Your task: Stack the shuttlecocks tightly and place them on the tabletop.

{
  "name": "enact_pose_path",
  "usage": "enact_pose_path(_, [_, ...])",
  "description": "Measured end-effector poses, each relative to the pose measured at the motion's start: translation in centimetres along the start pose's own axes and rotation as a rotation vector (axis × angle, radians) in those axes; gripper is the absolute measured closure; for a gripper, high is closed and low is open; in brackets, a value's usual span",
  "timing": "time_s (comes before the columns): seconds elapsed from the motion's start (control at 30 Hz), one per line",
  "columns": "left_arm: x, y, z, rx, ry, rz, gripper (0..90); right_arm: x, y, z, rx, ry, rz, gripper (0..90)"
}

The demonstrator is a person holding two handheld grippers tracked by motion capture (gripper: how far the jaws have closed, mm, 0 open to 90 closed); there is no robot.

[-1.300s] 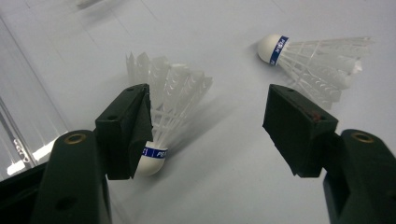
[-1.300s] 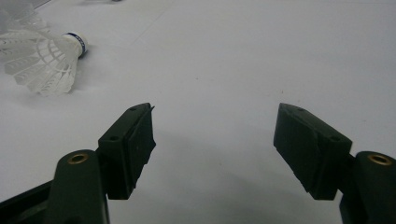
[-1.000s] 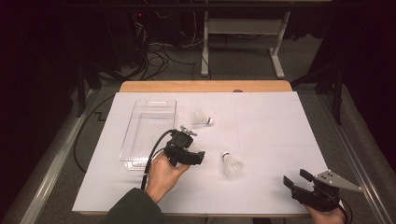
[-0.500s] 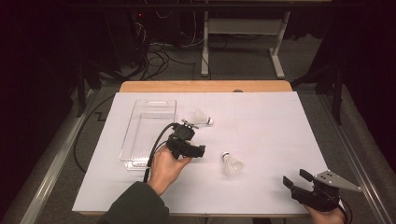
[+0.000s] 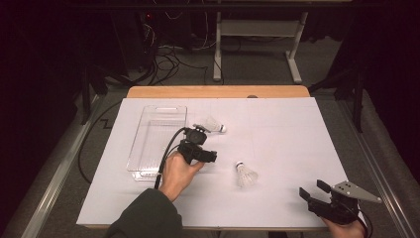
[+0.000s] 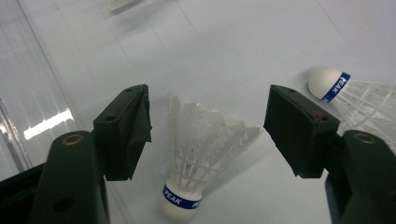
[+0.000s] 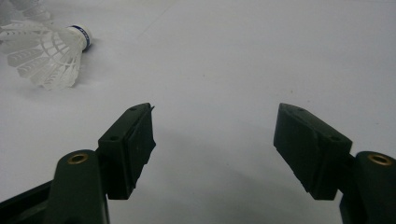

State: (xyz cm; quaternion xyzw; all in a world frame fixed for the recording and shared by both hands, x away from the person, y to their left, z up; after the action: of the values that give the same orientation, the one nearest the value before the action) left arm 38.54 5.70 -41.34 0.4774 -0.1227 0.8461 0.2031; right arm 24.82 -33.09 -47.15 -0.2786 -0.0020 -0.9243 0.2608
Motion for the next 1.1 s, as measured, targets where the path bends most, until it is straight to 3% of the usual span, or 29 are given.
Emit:
enact_pose_path(0.13, [-0.4,0.0,0.3,0.011,-0.018,0.004,32.5,0.0,0.0,0.0,0.000,-0.002,-0.001,29.3])
enact_pose_path(0.23, [-0.5,0.2,0.7,-0.005,-0.032,0.036,32.4,-0.1,0.0,0.0,0.005,-0.004,-0.003,29.3])
enact_pose_path(0.63, [-1.2,0.1,1.3,0.026,-0.072,0.030,33.1,-0.1,-0.1,0.0,0.005,-0.005,0.000,29.4])
enact_pose_path(1.1, [-1.8,0.5,1.0,0.002,-0.118,0.052,33.6,-0.1,-0.1,0.0,0.006,-0.009,0.000,29.4])
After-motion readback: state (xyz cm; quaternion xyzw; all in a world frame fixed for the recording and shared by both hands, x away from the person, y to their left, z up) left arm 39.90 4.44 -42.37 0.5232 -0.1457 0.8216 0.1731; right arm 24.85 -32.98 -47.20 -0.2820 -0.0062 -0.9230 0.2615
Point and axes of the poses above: each handheld gripper's, and its own axes: x roughly backward along the jaws, z roughly out of its top, y roughly to its right, the point moved 1 cm from there along -x, roughly forward along the jaws, and after that the axes turned 8 degrees about z, right-handed, at the moved point
